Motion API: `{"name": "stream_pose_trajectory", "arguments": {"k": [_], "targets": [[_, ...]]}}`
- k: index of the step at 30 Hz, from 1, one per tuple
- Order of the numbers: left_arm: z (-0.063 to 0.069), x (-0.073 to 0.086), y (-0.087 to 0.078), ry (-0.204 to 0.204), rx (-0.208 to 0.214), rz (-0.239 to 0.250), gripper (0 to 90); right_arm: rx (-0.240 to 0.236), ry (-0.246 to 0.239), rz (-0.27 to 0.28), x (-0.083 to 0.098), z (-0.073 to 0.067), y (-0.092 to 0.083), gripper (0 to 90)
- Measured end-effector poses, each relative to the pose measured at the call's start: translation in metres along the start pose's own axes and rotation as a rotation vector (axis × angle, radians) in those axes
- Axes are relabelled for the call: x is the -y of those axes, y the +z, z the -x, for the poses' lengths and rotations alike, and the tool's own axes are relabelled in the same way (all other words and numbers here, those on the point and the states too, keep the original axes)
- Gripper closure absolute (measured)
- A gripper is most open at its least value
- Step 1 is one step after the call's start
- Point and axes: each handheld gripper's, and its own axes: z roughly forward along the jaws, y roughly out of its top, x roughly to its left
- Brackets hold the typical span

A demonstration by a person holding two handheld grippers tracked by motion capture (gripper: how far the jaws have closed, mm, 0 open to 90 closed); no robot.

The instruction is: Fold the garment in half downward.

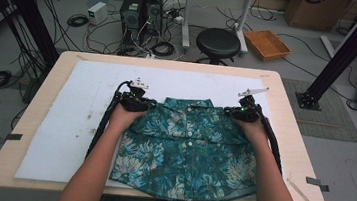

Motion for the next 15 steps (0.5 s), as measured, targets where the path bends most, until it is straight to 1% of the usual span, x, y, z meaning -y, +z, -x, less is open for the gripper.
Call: {"name": "stream_pose_trajectory", "arguments": {"k": [1,3,4,6,7,8,10,11,12,13,14,15], "targets": [[0.001,-0.001,-0.003,0.006,0.006,0.006,86.7,0.000,-0.003,0.002,0.001,-0.001,-0.003,89.3],[0.005,-0.003,-0.009,0.025,0.016,0.012,86.8,-0.005,-0.010,0.025,0.004,-0.003,-0.009,89.2],[0.007,-0.003,-0.011,0.028,0.018,0.016,86.8,-0.012,-0.010,0.039,0.006,-0.004,-0.013,89.2],[0.011,-0.004,-0.017,0.045,0.034,0.027,86.8,-0.015,-0.016,0.054,0.009,-0.007,-0.019,89.3],[0.014,-0.004,-0.021,0.050,0.034,0.048,86.8,-0.017,-0.026,0.064,0.011,-0.009,-0.023,89.2],[0.017,-0.003,-0.025,0.049,0.040,0.065,86.8,-0.020,-0.033,0.074,0.013,-0.012,-0.026,89.2],[0.020,0.001,-0.034,0.054,0.053,0.077,86.8,-0.025,-0.044,0.094,0.016,-0.016,-0.033,89.2],[0.022,0.004,-0.038,0.058,0.056,0.081,86.8,-0.030,-0.056,0.105,0.018,-0.020,-0.038,89.2],[0.024,0.006,-0.041,0.061,0.064,0.074,86.7,-0.031,-0.065,0.113,0.020,-0.023,-0.042,89.2],[0.026,0.009,-0.045,0.075,0.063,0.076,86.8,-0.036,-0.072,0.120,0.023,-0.025,-0.045,89.2],[0.028,0.011,-0.049,0.078,0.066,0.086,86.8,-0.038,-0.085,0.128,0.027,-0.028,-0.049,89.2],[0.030,0.014,-0.052,0.076,0.079,0.090,86.8,-0.041,-0.093,0.136,0.031,-0.032,-0.052,89.2]]}}
